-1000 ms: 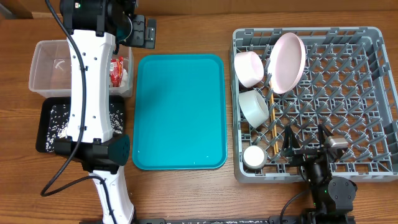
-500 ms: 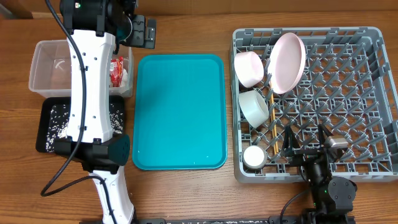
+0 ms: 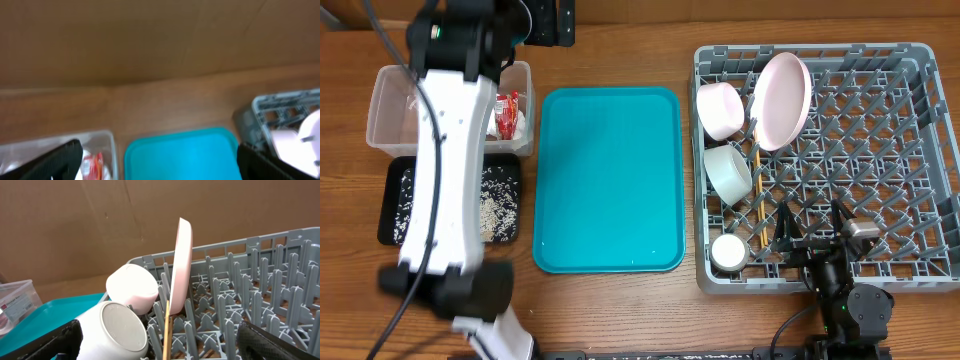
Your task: Sort waste into correct bins and load items into the dishwasher
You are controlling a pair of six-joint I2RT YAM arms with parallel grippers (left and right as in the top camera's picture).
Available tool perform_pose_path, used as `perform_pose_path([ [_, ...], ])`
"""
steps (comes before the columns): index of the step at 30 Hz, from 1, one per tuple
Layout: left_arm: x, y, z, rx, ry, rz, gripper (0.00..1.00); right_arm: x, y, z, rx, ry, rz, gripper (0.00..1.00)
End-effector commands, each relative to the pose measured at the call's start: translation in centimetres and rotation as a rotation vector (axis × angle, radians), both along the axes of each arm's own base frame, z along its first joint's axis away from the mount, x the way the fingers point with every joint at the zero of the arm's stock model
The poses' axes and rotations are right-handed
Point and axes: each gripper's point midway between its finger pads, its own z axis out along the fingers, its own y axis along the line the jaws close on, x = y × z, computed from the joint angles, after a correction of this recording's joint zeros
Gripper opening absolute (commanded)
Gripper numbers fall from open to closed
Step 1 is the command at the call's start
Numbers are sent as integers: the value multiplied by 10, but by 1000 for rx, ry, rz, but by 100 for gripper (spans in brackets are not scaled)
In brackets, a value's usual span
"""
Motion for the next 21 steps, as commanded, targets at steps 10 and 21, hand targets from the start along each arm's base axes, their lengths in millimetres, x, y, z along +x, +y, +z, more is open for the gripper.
perform_pose_path([
  [10,-114,21,-66,78,-277,-57,100,0,0,-2,-1,-4,-1,100],
  [21,-207,56,-143,91,-484,49,100,0,0,-2,-1,-4,-1,100],
])
